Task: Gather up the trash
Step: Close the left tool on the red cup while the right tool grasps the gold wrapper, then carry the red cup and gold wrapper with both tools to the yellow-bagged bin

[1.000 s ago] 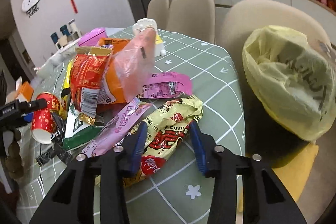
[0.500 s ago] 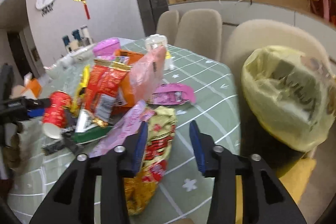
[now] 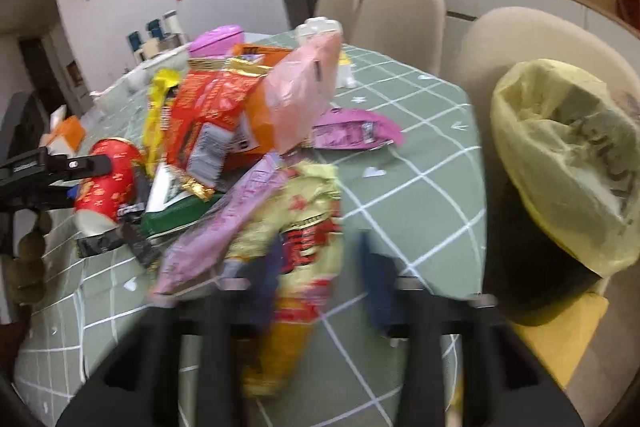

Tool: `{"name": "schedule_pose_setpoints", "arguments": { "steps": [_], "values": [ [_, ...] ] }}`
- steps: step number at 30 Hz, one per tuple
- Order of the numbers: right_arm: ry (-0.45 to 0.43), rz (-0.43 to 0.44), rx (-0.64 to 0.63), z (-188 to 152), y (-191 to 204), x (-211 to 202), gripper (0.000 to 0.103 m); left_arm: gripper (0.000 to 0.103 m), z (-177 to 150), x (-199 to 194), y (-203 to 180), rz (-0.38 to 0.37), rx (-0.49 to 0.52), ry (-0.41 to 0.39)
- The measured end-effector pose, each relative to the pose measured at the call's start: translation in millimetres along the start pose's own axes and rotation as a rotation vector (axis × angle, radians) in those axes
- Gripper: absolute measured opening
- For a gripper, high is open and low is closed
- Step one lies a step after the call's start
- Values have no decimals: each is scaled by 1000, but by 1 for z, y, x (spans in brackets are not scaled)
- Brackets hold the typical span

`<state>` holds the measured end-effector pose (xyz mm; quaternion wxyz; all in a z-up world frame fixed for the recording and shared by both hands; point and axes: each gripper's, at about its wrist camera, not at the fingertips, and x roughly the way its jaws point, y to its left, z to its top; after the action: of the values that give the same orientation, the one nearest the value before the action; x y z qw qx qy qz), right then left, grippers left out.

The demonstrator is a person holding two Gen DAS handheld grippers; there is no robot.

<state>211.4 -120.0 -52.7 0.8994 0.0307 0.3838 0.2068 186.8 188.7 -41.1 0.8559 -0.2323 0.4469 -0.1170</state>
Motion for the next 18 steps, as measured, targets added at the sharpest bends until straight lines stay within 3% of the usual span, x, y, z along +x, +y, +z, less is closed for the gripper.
{"name": "schedule_pose_setpoints", "arguments": {
  "steps": [2, 3, 5, 9, 12, 18],
  "values": [
    [-23, 10, -26, 3, 0, -5, 17, 64, -2, 1, -5, 3, 19, 6],
    [-39, 10, -41, 6, -1, -9, 10, 63, -3, 1, -9, 10, 31, 7],
    [-66, 22, -48, 12, -5, -17, 10, 59, -3, -2, -13, 16, 44, 0],
    [-126, 39, -65, 29, -16, -32, 10, 58, 2, -20, -30, 35, 94, -98],
    [-142, 59, -89, 42, -20, -34, 10, 58, 6, -40, -46, 97, 146, -219],
    [-192, 74, -129, 63, -23, -41, 9, 58, 16, -52, -75, 105, 158, -308]
  ]
}}
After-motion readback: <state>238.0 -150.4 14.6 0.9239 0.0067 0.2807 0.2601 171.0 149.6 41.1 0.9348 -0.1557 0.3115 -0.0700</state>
